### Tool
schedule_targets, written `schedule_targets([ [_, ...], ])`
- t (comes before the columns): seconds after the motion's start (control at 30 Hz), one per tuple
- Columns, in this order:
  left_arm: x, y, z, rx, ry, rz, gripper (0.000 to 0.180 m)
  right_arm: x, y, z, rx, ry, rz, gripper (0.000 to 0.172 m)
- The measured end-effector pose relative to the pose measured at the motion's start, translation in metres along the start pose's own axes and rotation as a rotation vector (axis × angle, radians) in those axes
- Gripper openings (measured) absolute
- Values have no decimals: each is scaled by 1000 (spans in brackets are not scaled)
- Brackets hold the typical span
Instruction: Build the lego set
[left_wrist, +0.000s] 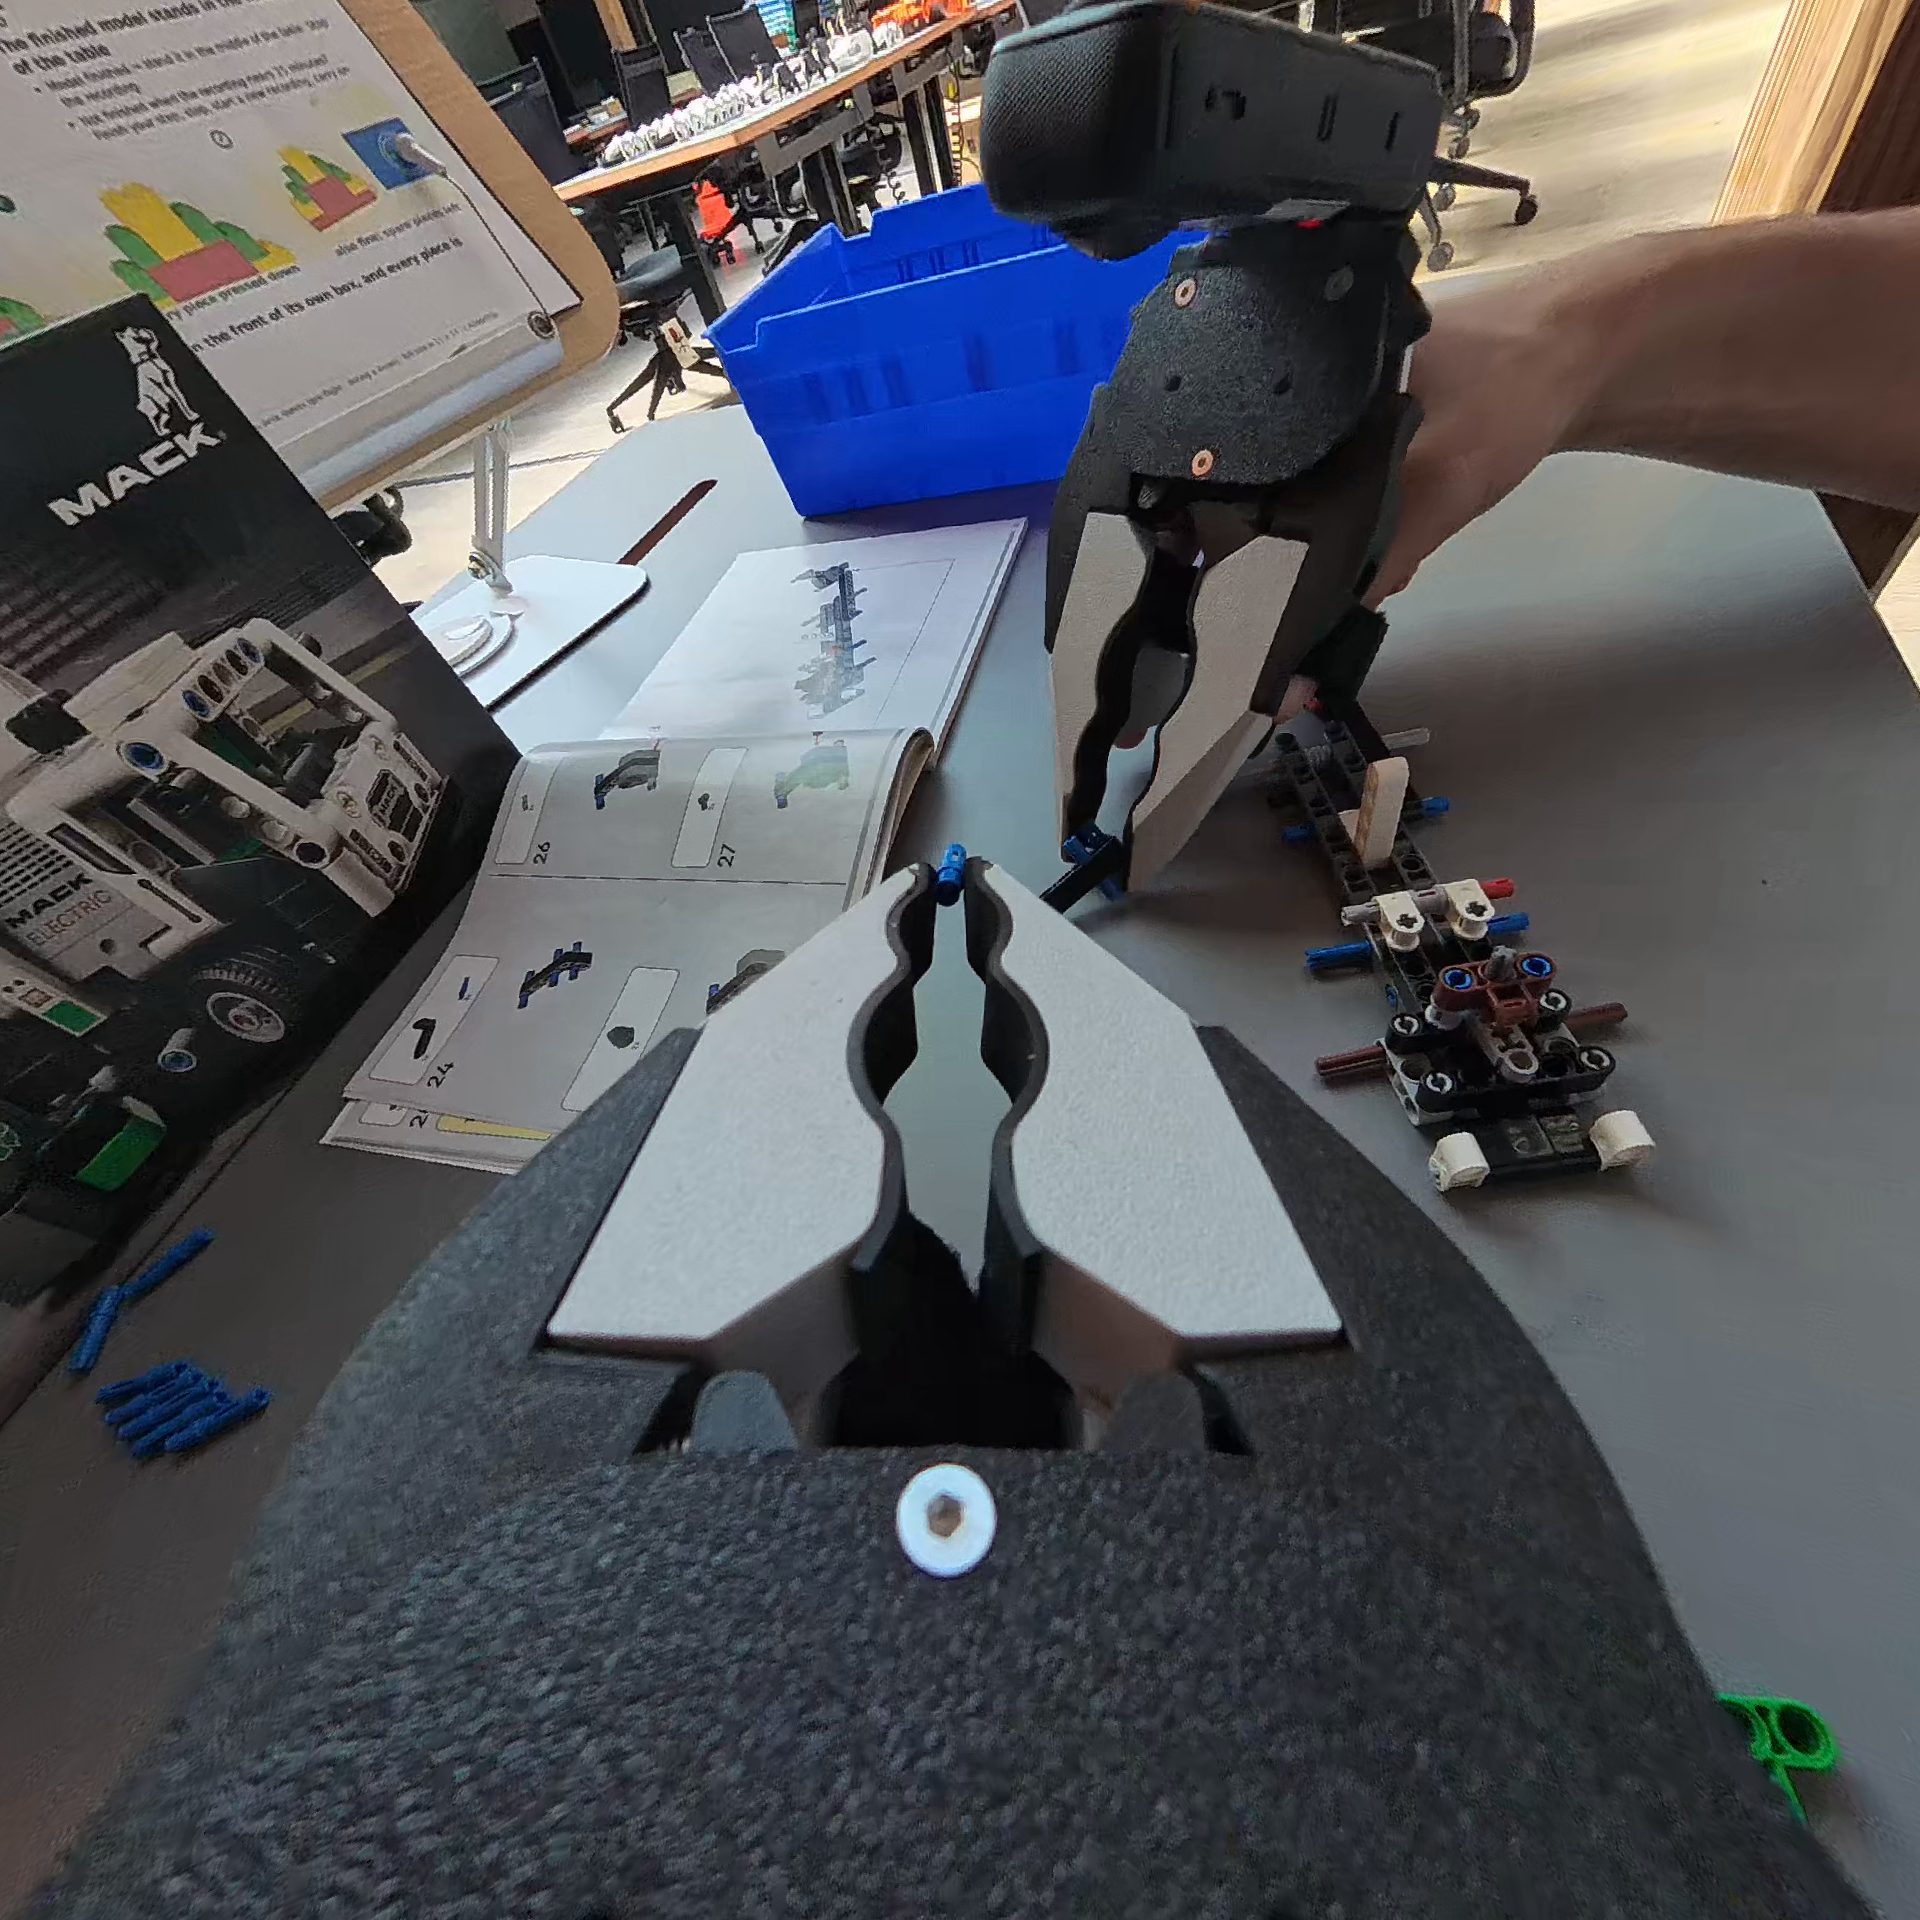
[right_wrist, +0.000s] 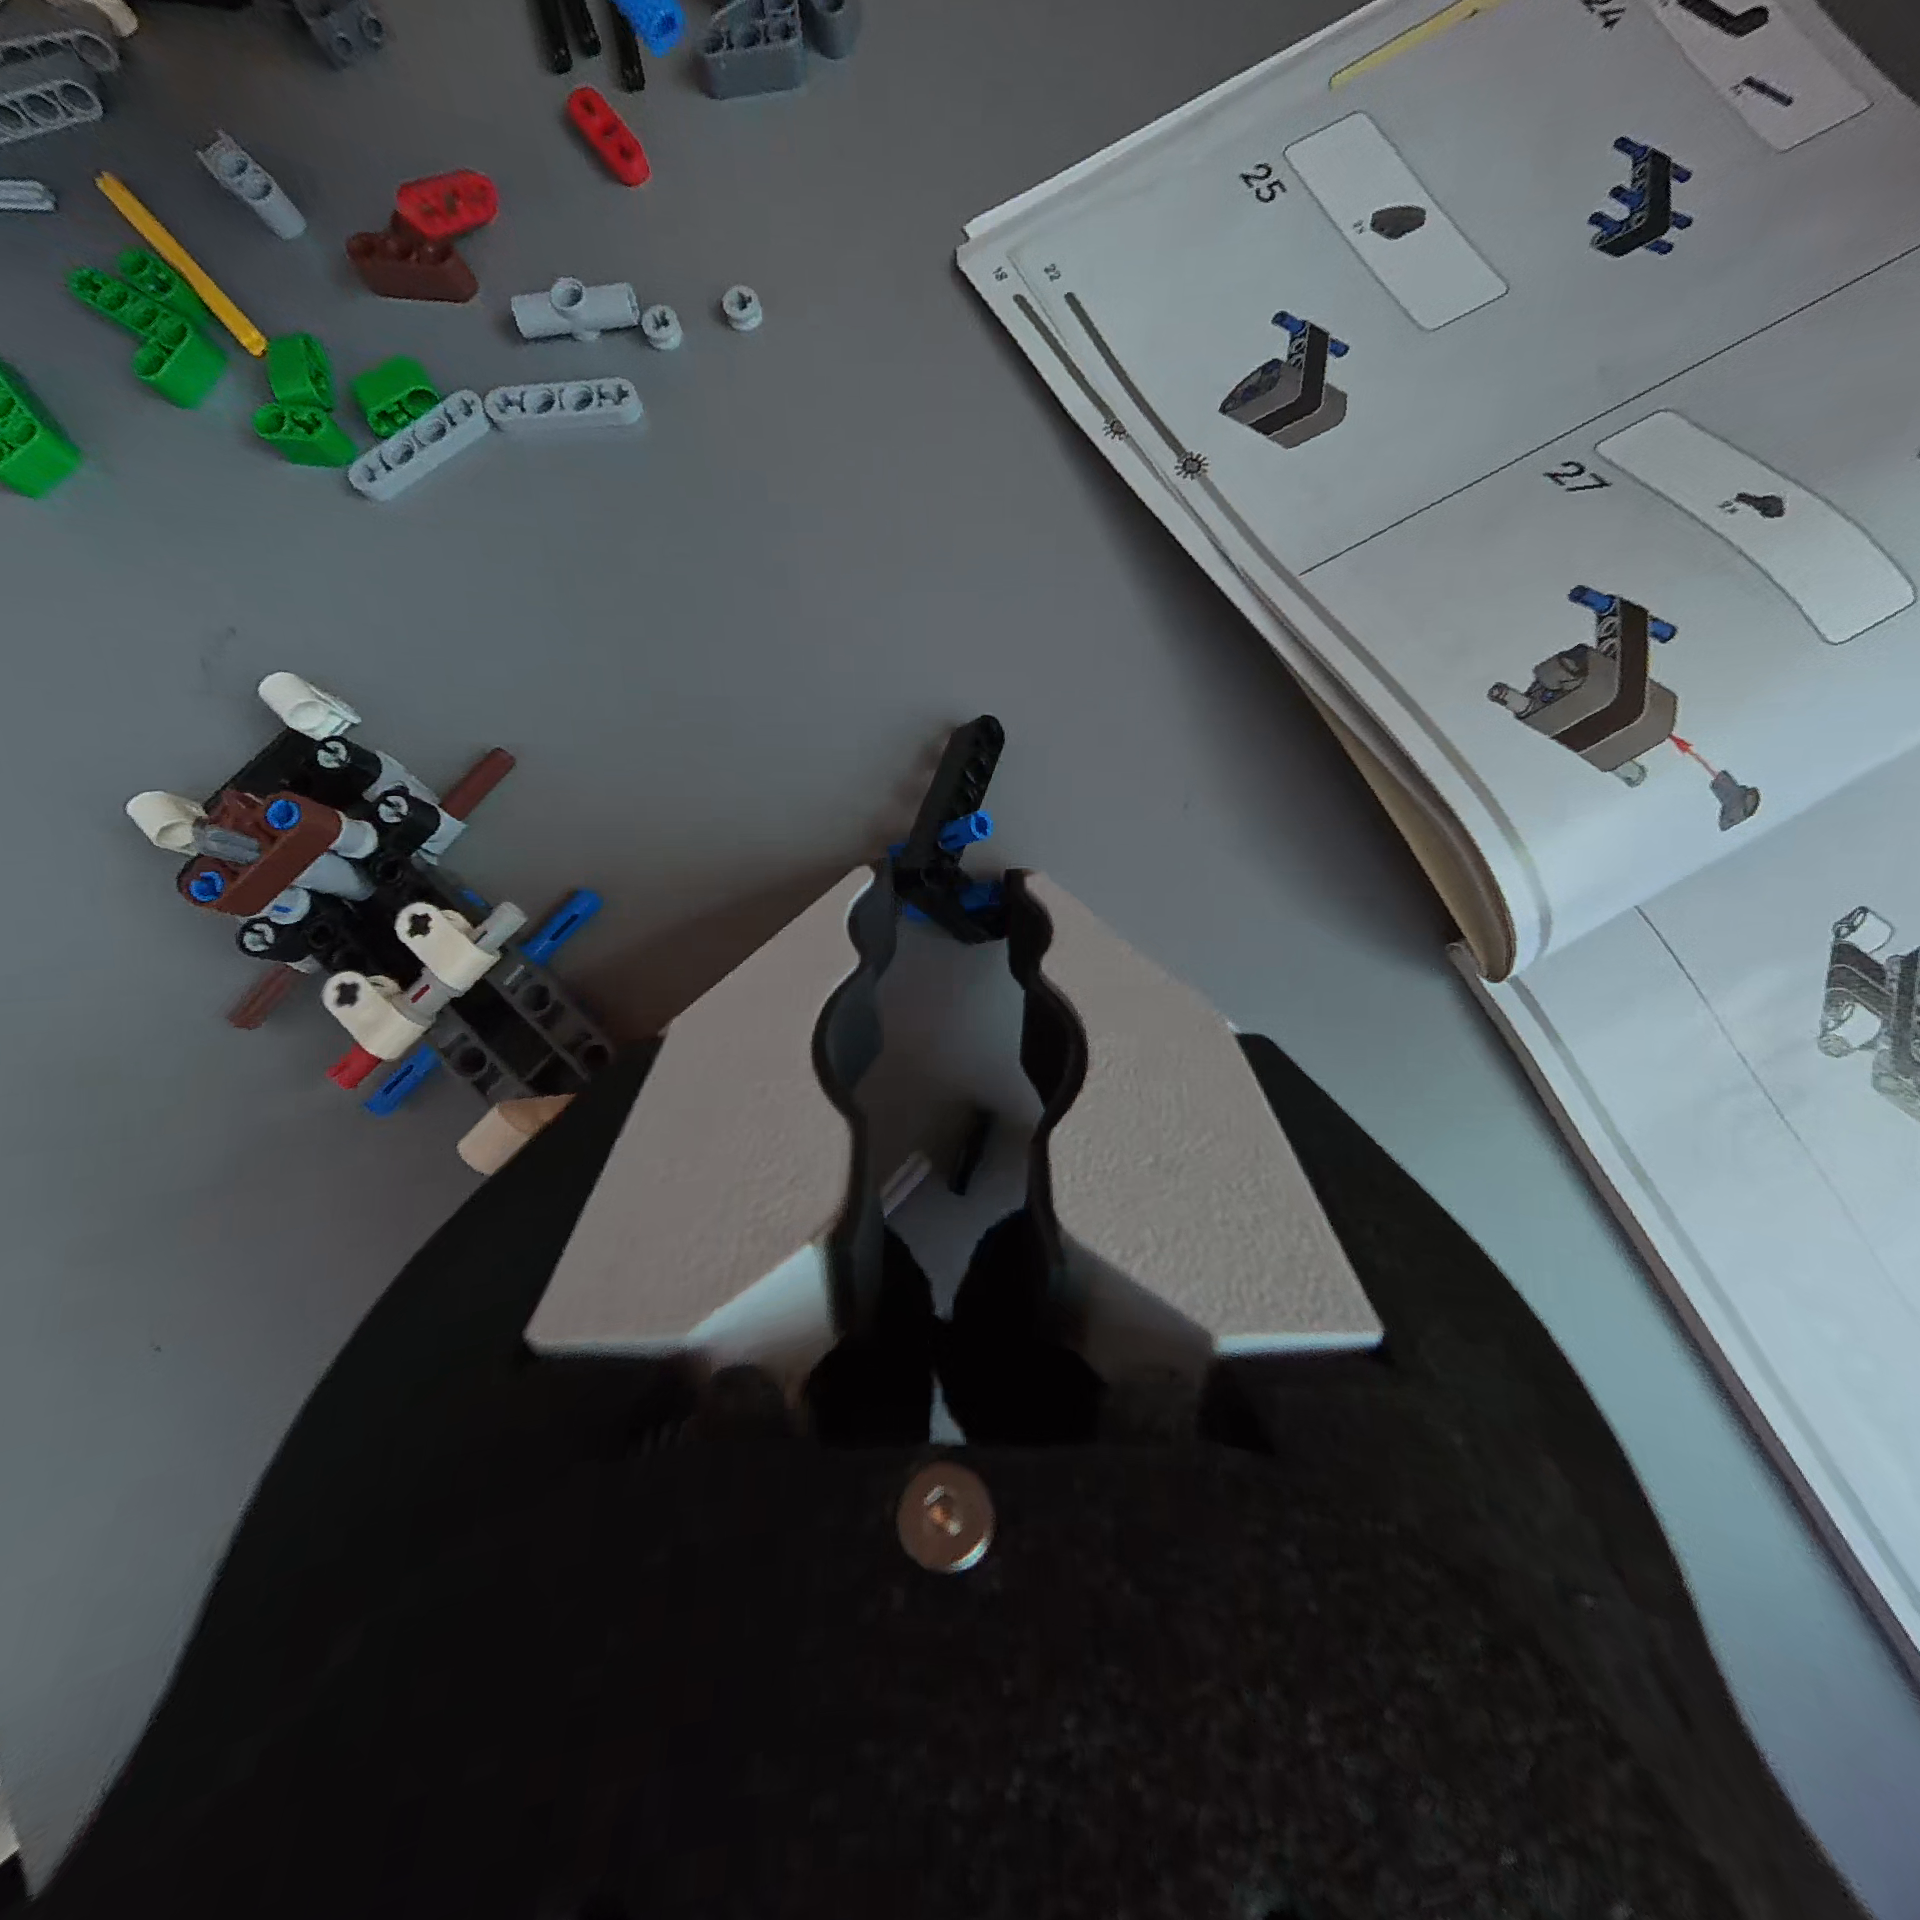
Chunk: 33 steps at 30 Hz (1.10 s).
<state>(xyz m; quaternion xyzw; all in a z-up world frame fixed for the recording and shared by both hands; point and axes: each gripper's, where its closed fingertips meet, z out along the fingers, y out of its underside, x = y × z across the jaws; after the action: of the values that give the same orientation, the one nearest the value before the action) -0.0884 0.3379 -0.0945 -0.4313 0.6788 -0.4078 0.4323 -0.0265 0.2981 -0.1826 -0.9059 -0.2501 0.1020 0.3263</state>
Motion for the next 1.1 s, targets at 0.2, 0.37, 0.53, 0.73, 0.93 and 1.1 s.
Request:
schedule_targets([
  [0.2, 2, 4, 4, -11, -40, 66, 4, -10, -24, -10, 137, 33, 62, 19],
  [0.37, 14, -26, -6, 144, -79, 179, 4, -45, -81, -55, 608, -321, 462, 18],
  [0.53, 30, -62, -24, 320, -111, 229, 4, -57, -94, -80, 769, -545, 628, 17],
  [0.73, 19, -63, -27, 317, -151, 187, 3, -68, -106, -85, 862, -691, 665, 17],
  [0.93, 14, -60, -27, 302, -161, 196, 4, -59, -93, -60, 711, -547, 681, 17],
  [1.1, 2, -43, -18, 208, -155, 142, 4, -19, -14, -32, 103, -147, 515, 18],
])
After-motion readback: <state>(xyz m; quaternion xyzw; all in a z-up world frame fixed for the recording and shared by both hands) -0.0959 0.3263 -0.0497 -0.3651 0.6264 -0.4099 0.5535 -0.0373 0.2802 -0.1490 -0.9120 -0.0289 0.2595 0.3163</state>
